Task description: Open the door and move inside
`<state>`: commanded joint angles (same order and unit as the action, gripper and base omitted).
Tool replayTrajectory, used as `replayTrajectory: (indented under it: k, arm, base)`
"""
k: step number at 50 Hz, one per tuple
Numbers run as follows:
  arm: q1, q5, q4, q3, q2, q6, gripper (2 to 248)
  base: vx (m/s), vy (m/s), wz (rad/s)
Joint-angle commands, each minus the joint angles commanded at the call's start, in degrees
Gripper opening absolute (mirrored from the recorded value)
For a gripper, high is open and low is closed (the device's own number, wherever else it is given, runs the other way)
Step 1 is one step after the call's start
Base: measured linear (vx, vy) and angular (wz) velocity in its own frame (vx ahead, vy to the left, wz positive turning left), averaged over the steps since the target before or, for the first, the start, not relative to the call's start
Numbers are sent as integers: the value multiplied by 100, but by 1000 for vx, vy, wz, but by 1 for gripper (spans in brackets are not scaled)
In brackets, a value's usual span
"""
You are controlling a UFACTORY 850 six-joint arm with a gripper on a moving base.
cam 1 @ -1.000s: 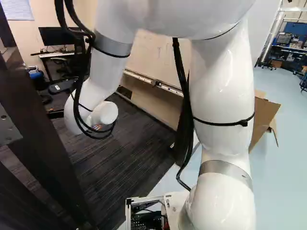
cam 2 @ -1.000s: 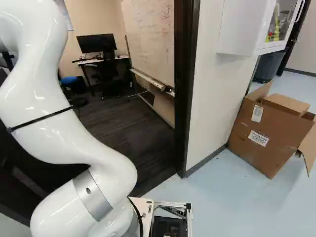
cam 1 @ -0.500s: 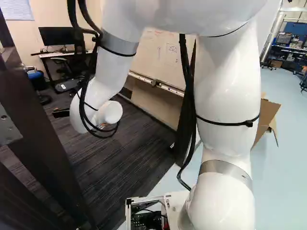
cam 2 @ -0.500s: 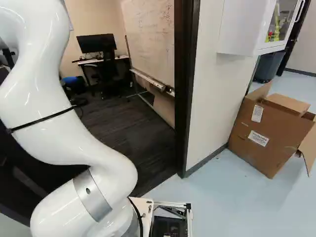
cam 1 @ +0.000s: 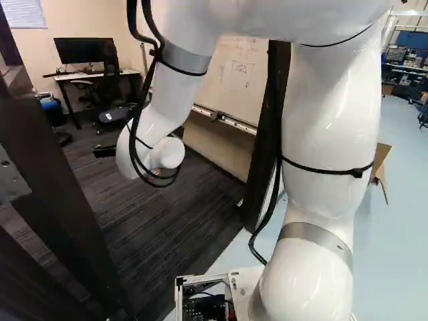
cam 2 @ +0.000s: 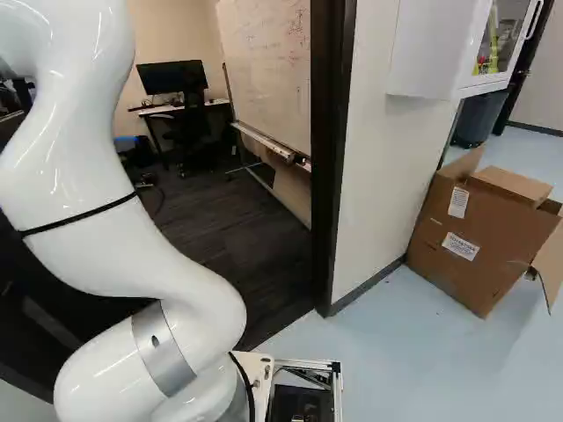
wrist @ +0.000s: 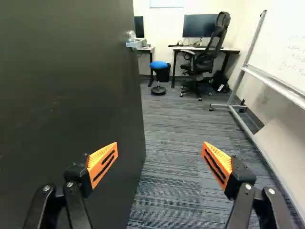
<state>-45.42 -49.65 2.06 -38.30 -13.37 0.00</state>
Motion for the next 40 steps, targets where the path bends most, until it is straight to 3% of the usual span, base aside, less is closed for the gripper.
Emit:
replayTrajectory:
  k: [20,40]
  arm:
    - [727,-6,-33,533,470,0,247]
    - [1721,-13,-78,1262,1113,0,247]
  base:
    - [0,0,0]
    - [0,0,0]
